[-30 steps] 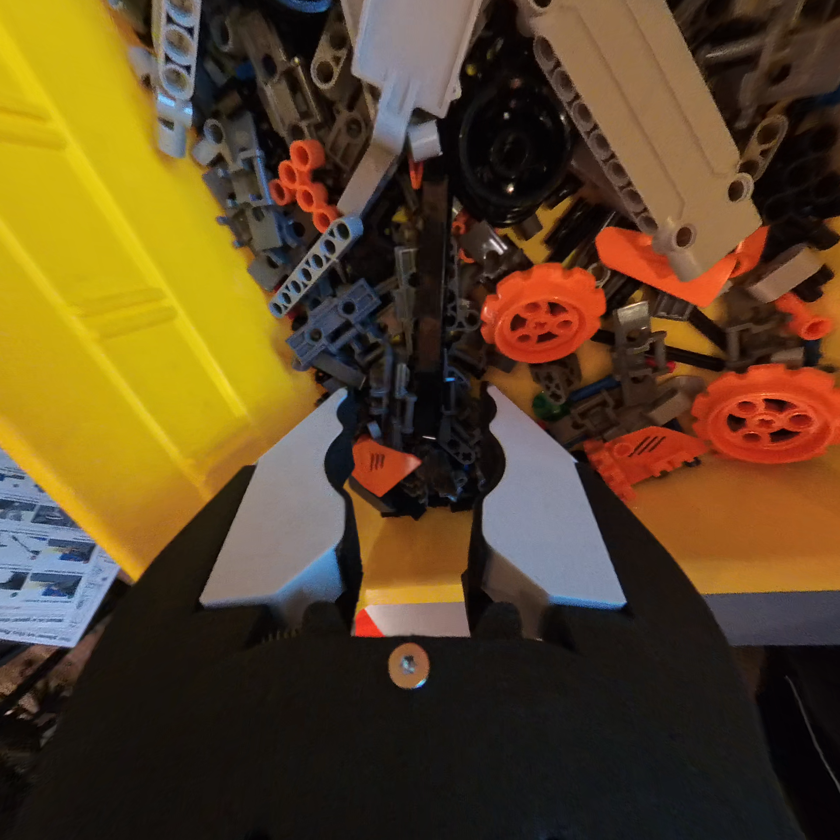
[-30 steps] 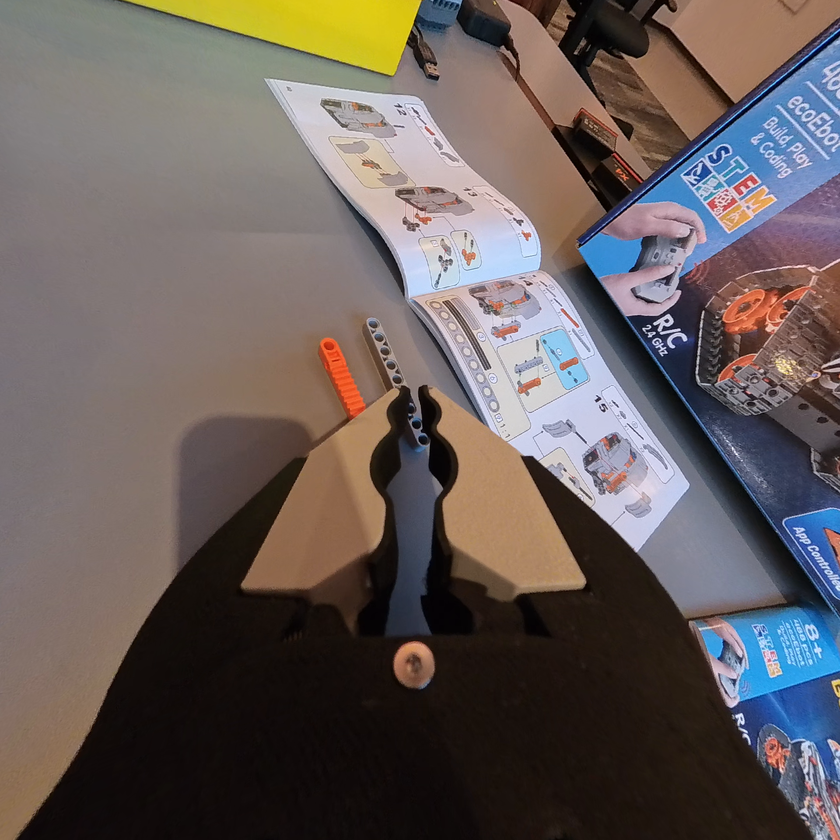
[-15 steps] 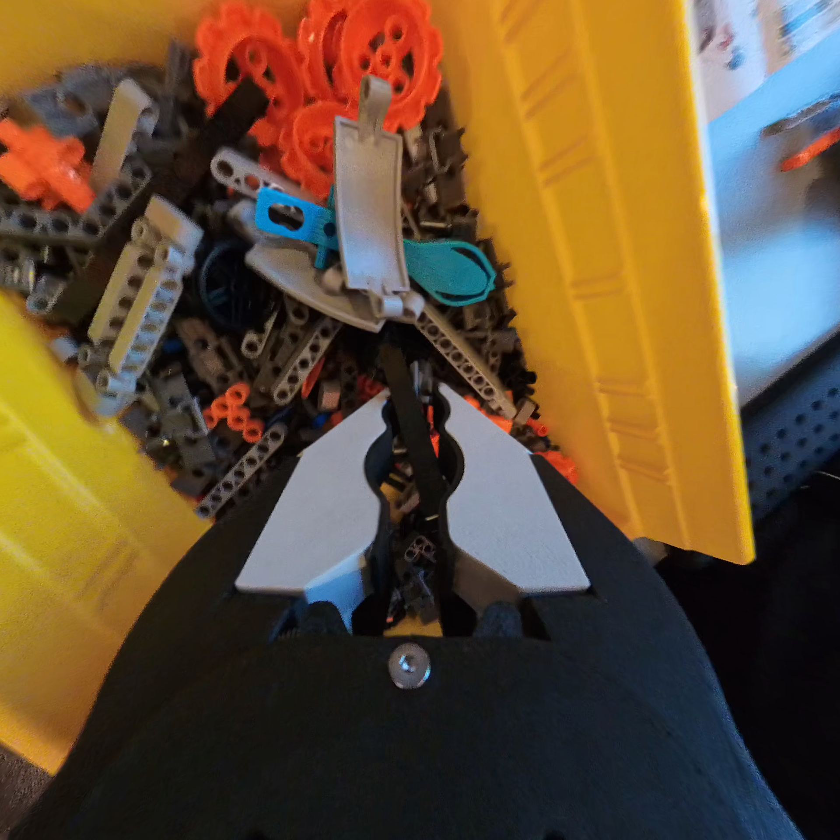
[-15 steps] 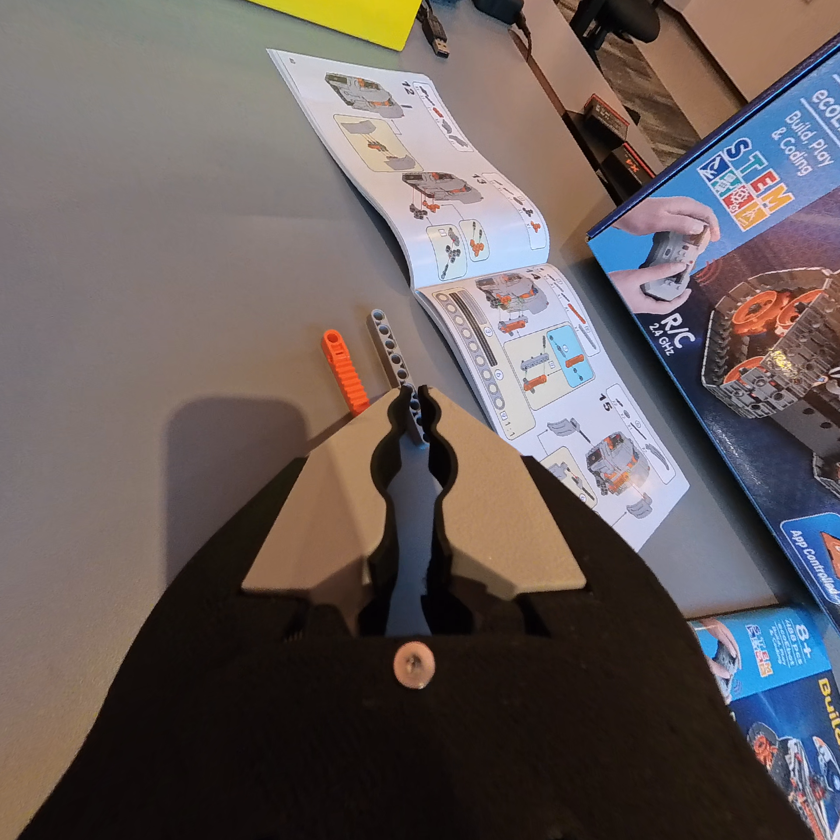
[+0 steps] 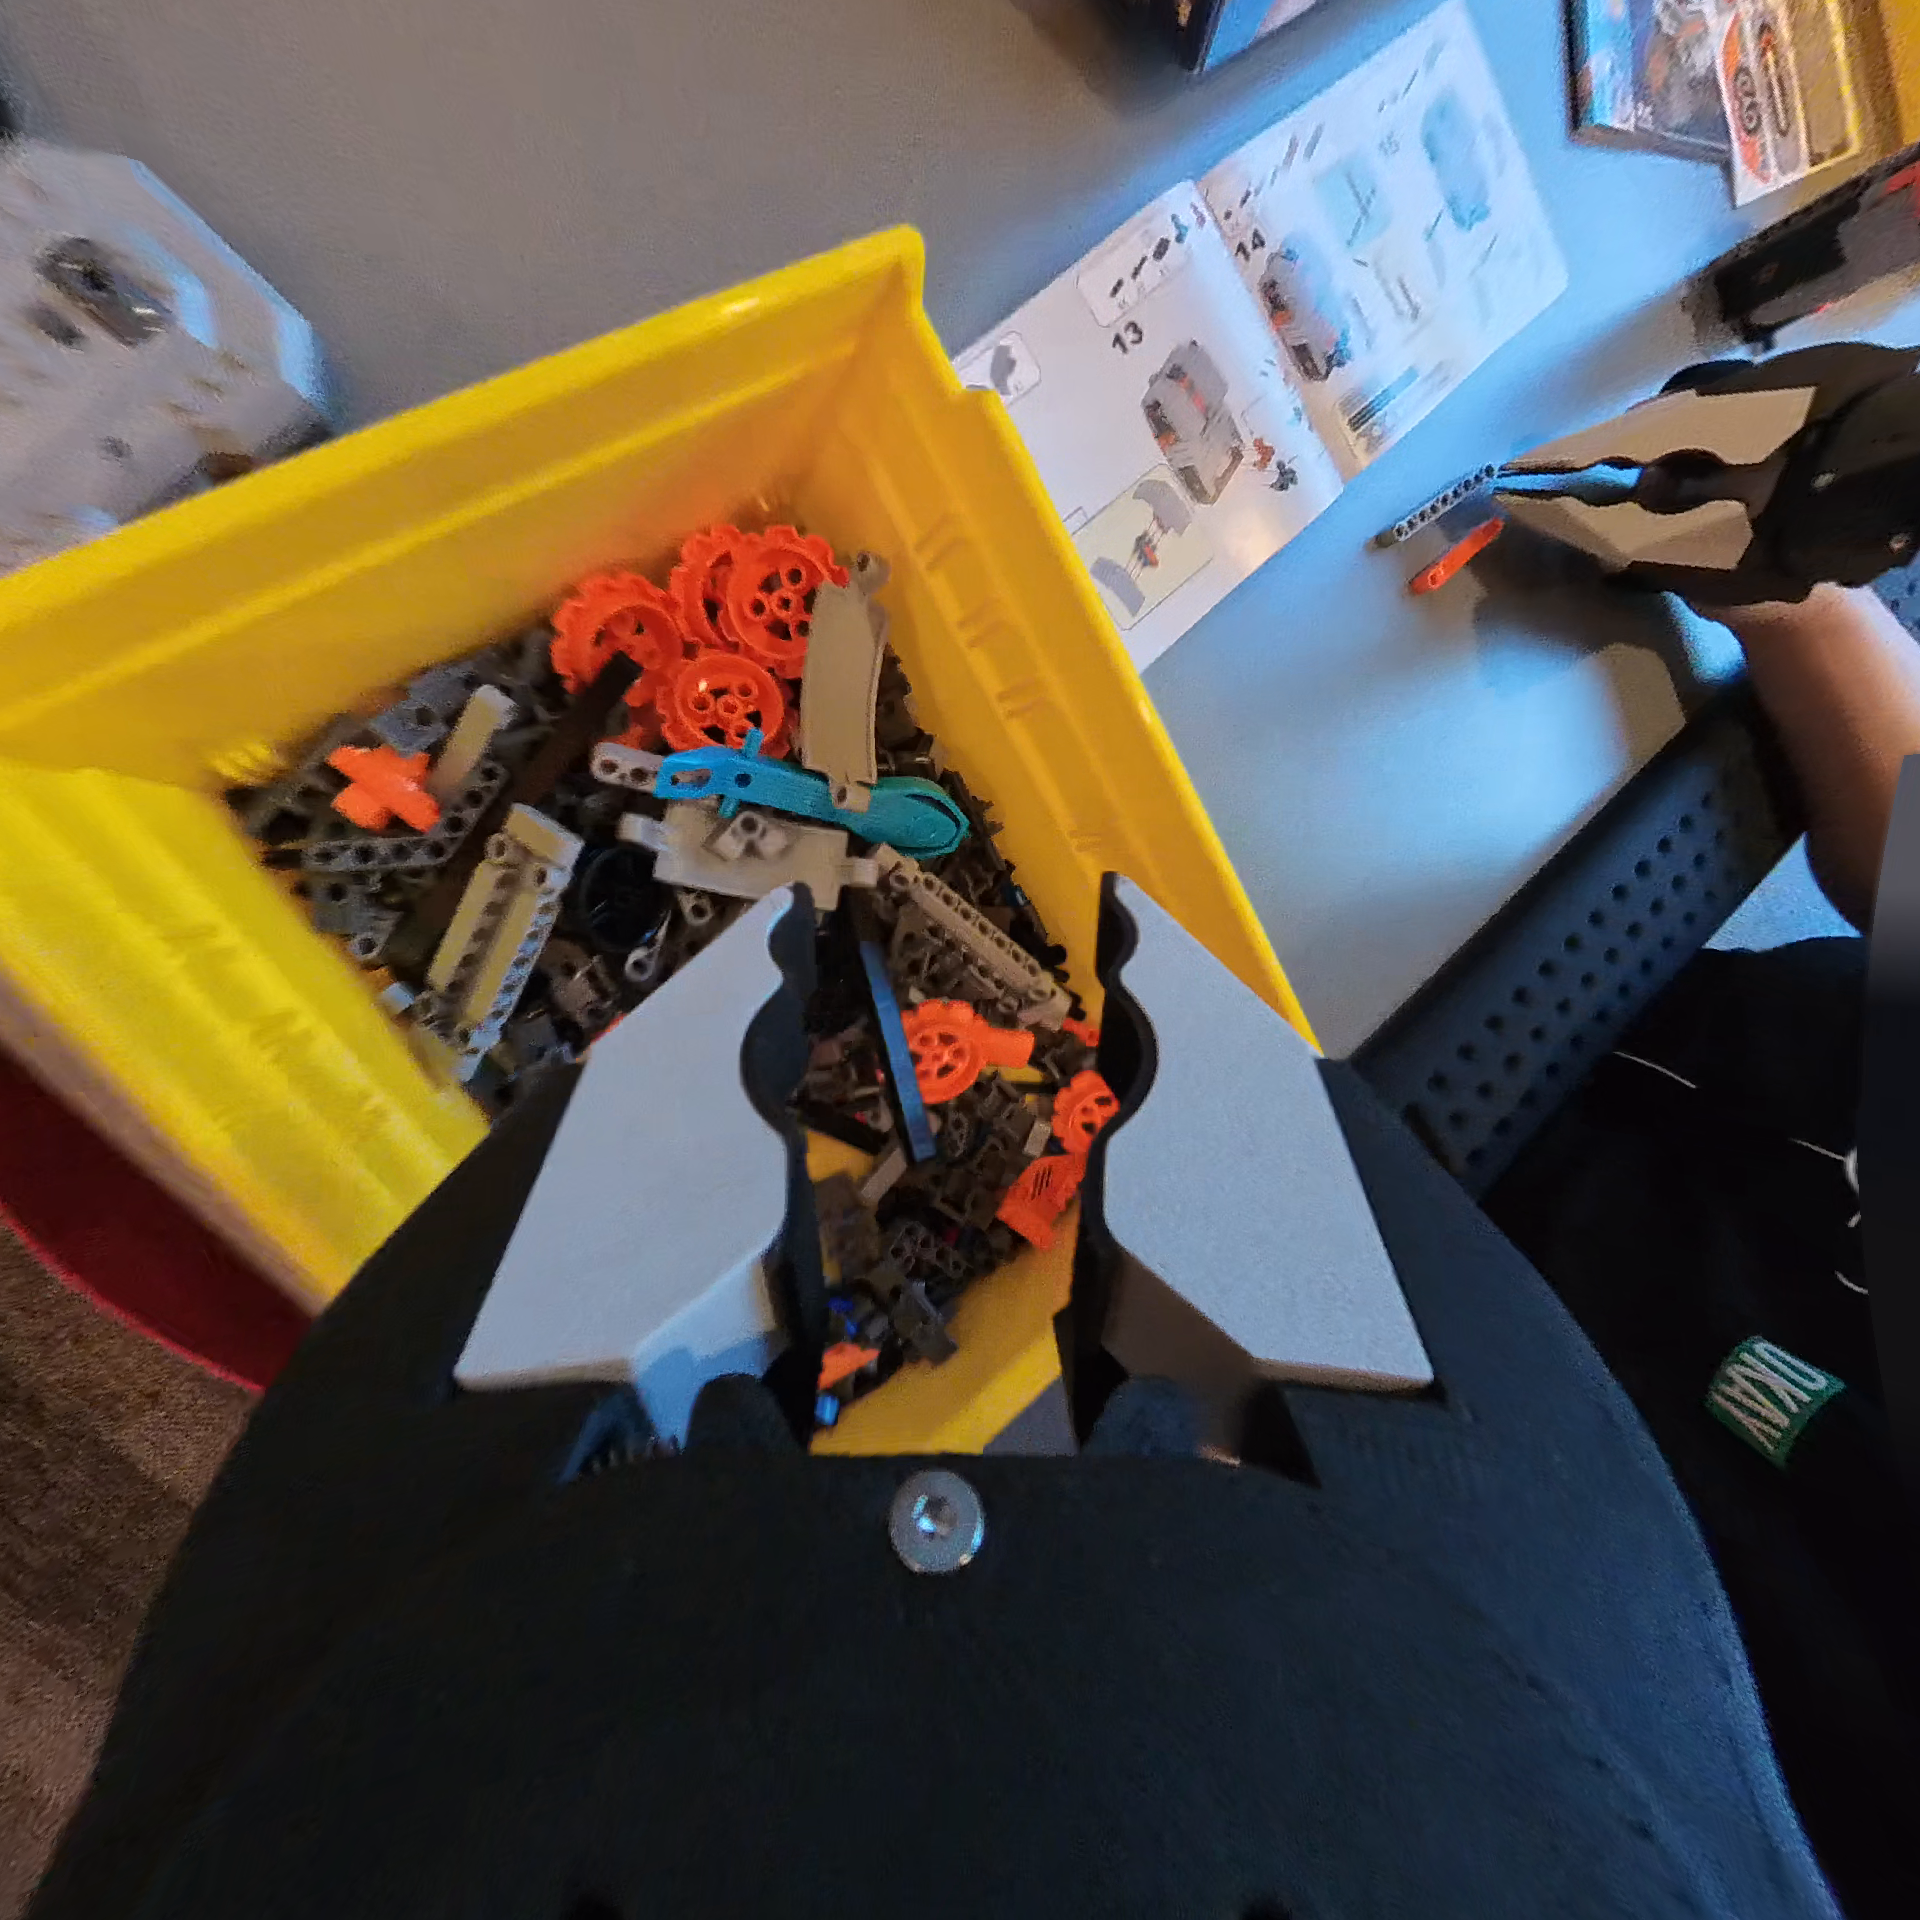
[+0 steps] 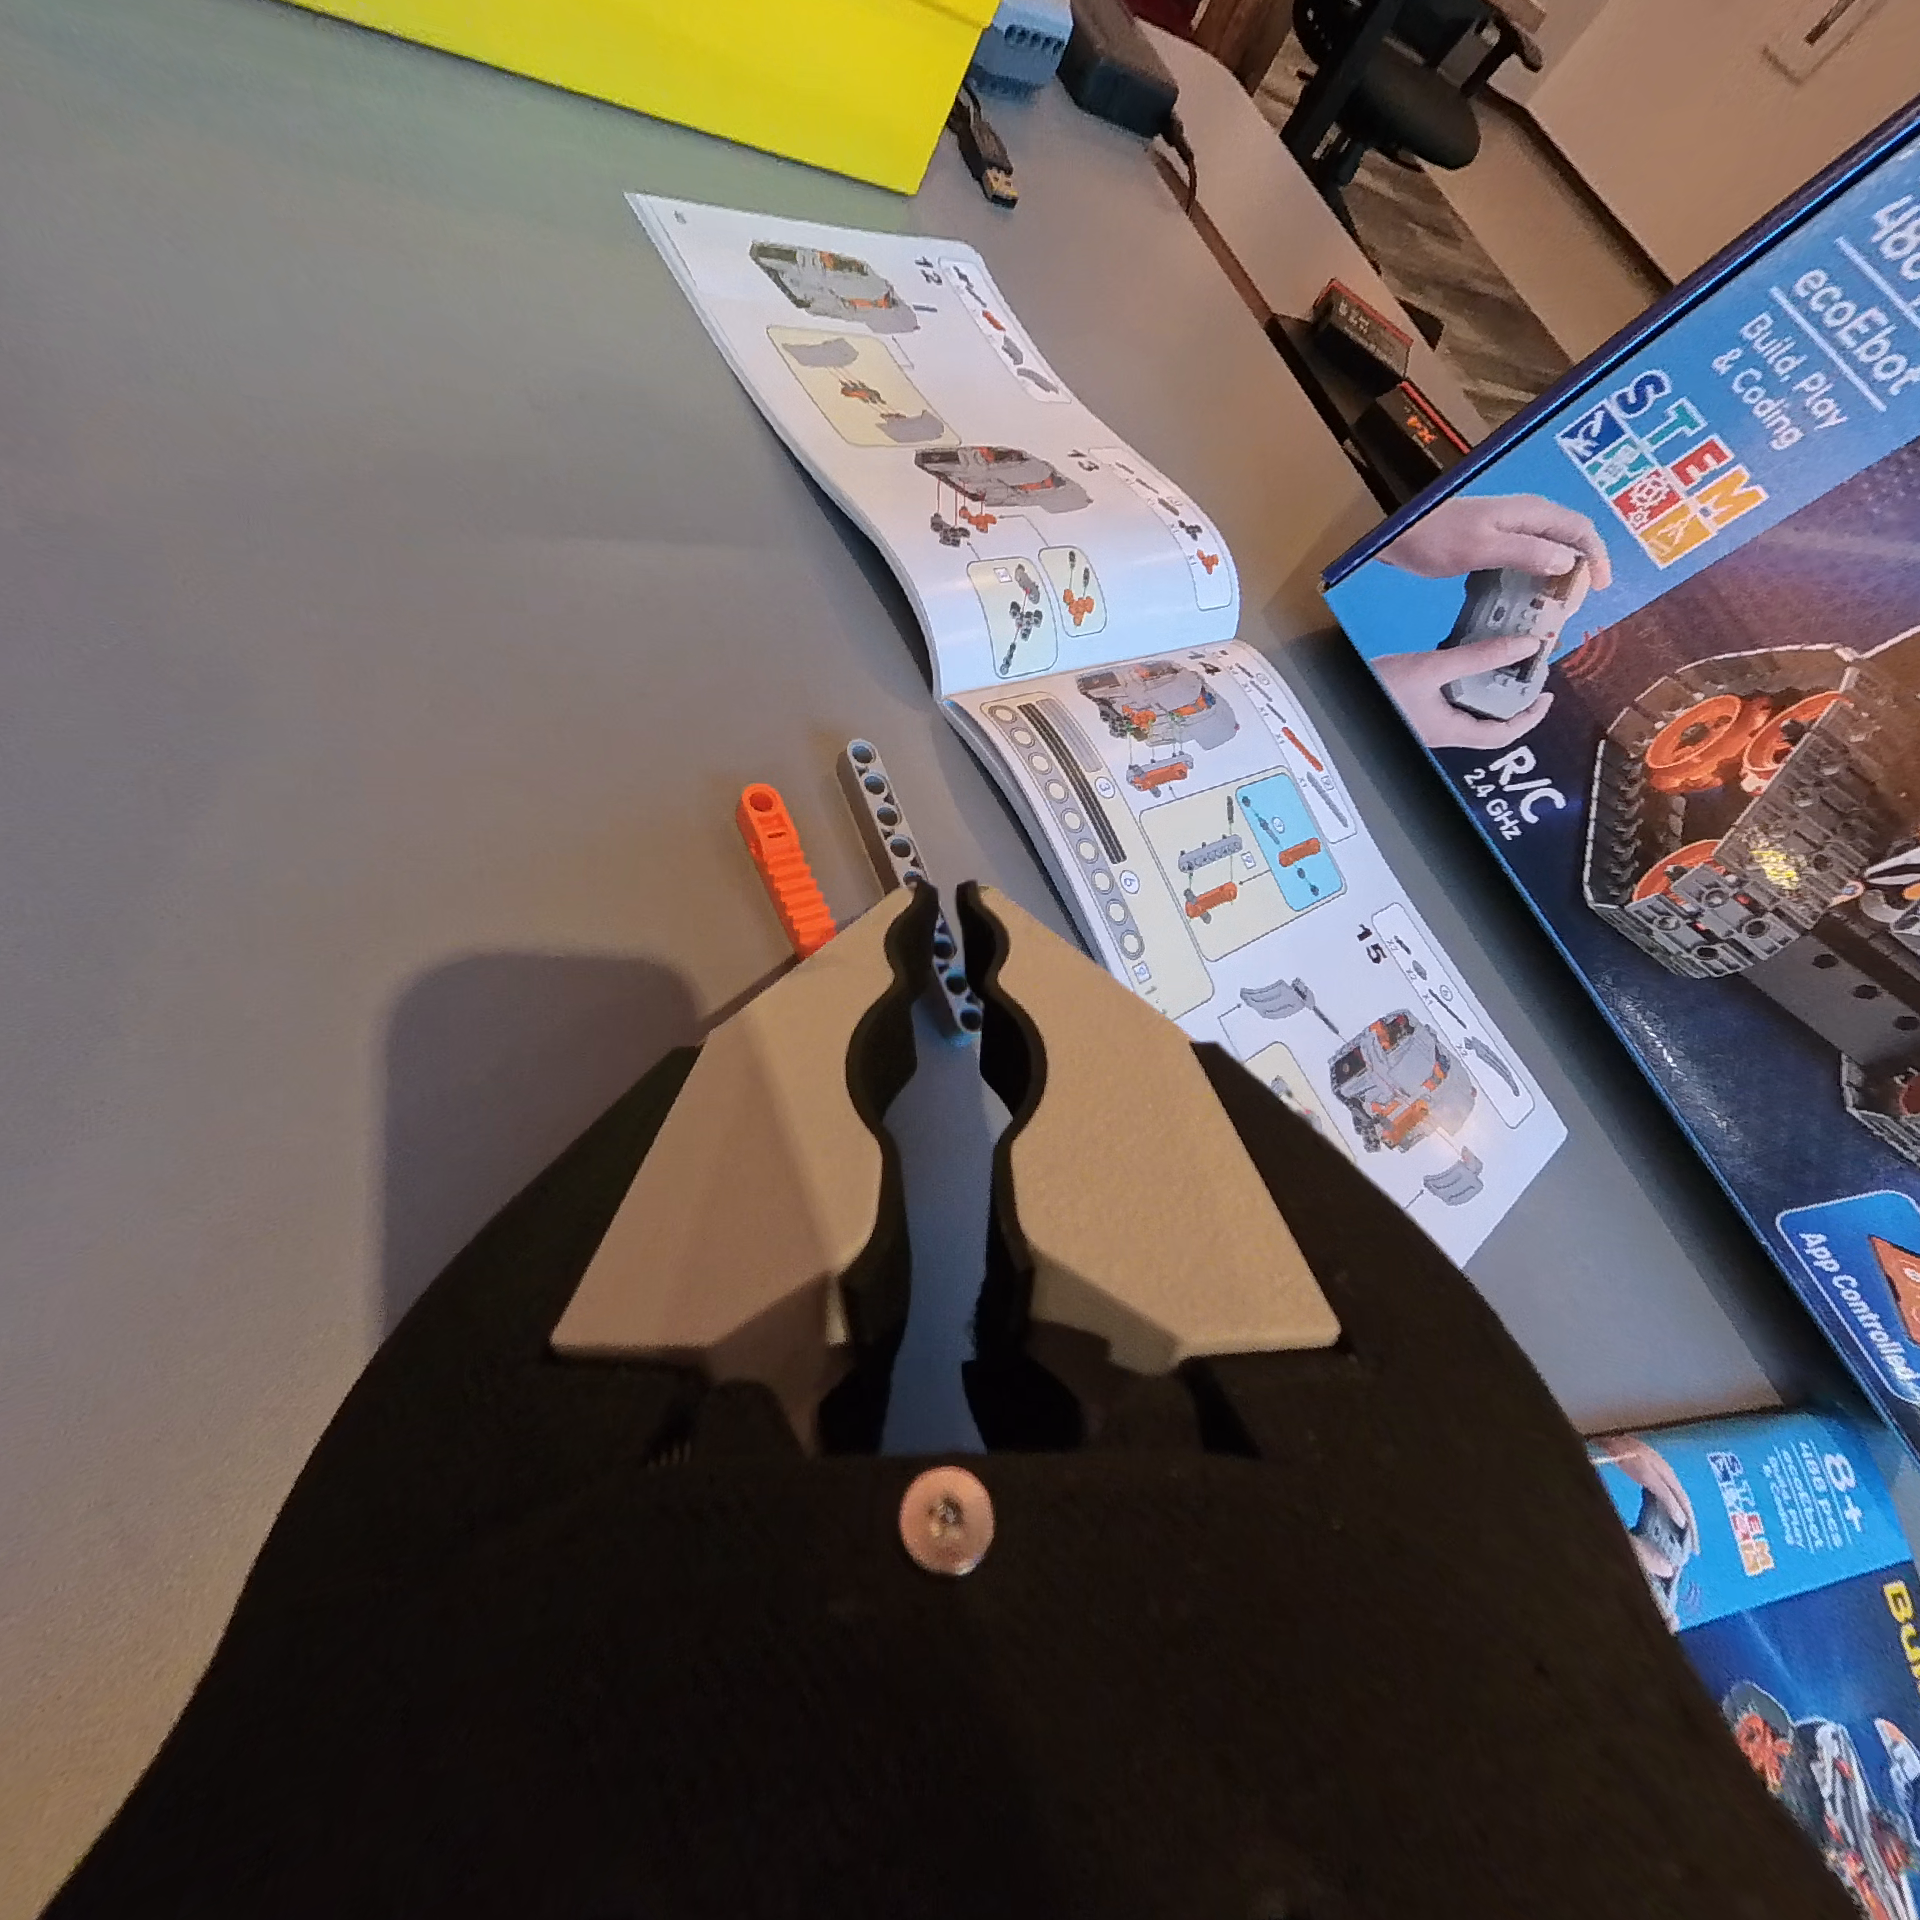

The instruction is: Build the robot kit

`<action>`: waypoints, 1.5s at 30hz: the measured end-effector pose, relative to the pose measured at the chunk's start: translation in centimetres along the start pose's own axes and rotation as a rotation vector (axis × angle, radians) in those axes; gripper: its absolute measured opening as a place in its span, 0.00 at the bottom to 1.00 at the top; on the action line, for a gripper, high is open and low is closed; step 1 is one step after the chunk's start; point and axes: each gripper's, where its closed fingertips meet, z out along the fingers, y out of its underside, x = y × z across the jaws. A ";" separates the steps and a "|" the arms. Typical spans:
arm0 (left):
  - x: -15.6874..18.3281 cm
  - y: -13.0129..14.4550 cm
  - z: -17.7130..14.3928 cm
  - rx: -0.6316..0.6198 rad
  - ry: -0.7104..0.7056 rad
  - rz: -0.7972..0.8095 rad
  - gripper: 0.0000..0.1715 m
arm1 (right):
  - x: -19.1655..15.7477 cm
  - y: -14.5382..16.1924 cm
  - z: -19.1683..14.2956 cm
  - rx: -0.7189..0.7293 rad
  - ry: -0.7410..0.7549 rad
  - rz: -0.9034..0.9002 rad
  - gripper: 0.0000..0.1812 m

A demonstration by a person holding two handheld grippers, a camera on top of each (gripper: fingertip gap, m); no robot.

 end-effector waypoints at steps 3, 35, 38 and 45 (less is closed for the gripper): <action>-0.4 -0.2 -2.6 0.060 -0.069 0.007 0.31 | 0.4 -0.6 -0.1 0.021 0.016 -0.003 0.02; -4.3 -1.7 -24.7 1.137 -0.372 -0.077 0.38 | -25.7 -29.3 22.8 0.028 -1.234 -0.641 0.30; -4.3 -1.6 -24.5 1.121 -0.372 -0.073 0.38 | -27.1 -28.3 23.1 0.018 -1.242 -0.714 0.30; -4.0 -1.6 -24.3 1.113 -0.365 -0.062 0.36 | -26.5 -27.0 23.5 -0.040 -1.187 -0.851 0.14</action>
